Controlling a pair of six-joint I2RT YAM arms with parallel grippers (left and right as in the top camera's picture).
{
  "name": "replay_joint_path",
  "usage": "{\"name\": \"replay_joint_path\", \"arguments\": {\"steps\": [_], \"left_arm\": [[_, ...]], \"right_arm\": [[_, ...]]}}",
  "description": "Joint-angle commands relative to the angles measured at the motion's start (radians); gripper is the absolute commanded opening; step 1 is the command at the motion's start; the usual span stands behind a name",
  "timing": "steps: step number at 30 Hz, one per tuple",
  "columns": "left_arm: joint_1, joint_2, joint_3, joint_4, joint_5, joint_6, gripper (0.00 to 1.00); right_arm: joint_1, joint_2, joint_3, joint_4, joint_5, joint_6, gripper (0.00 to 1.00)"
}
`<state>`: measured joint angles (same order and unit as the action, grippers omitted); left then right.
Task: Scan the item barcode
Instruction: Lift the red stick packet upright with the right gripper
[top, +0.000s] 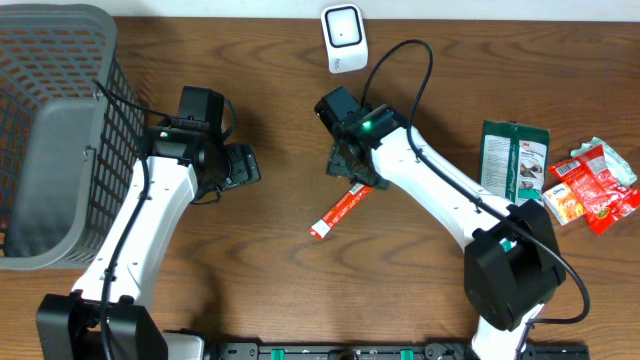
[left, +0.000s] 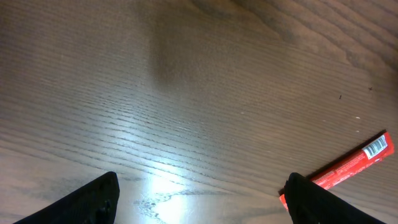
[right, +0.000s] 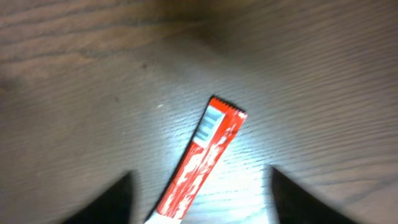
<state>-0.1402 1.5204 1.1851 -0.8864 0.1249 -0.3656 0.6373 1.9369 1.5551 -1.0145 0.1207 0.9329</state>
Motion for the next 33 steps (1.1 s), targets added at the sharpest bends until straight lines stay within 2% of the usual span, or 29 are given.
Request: {"name": "replay_joint_path", "arguments": {"steps": [1,2,5,7,13,15,19,23,25,33], "left_arm": [[0.001,-0.007,0.000,-0.003,-0.006,0.005,0.86],[0.001,-0.007,0.000,-0.003,-0.006,0.005,0.86],[0.001,-0.007,0.000,-0.003,-0.006,0.005,0.86],[0.001,-0.007,0.000,-0.003,-0.006,0.005,0.86],[0.001,-0.007,0.000,-0.003,-0.006,0.005,0.86],[0.001,-0.007,0.000,-0.003,-0.006,0.005,0.86],[0.001,-0.007,0.000,-0.003,-0.006,0.005,0.86],[0.001,-0.007,0.000,-0.002,-0.006,0.005,0.86],[0.001,-0.007,0.000,-0.003,-0.006,0.005,0.86],[0.001,-0.007,0.000,-0.003,-0.006,0.005,0.86]], "right_arm": [[0.025,0.012,0.001,0.000,-0.022,0.015,0.44],[0.029,0.012,0.001,0.001,-0.022,0.016,0.37],[0.040,0.013,0.000,0.000,-0.023,0.034,0.37],[0.051,0.013,-0.006,0.000,-0.025,0.071,0.29],[0.074,0.013,-0.047,0.002,-0.024,0.122,0.25],[0.081,0.013,-0.071,0.009,-0.024,0.132,0.25],[0.098,0.013,-0.142,0.063,-0.025,0.244,0.31],[0.120,0.013,-0.218,0.143,-0.026,0.336,0.42],[0.125,0.013,-0.233,0.169,-0.026,0.338,0.45],[0.150,0.013,-0.243,0.197,-0.018,0.338,0.42]]}}
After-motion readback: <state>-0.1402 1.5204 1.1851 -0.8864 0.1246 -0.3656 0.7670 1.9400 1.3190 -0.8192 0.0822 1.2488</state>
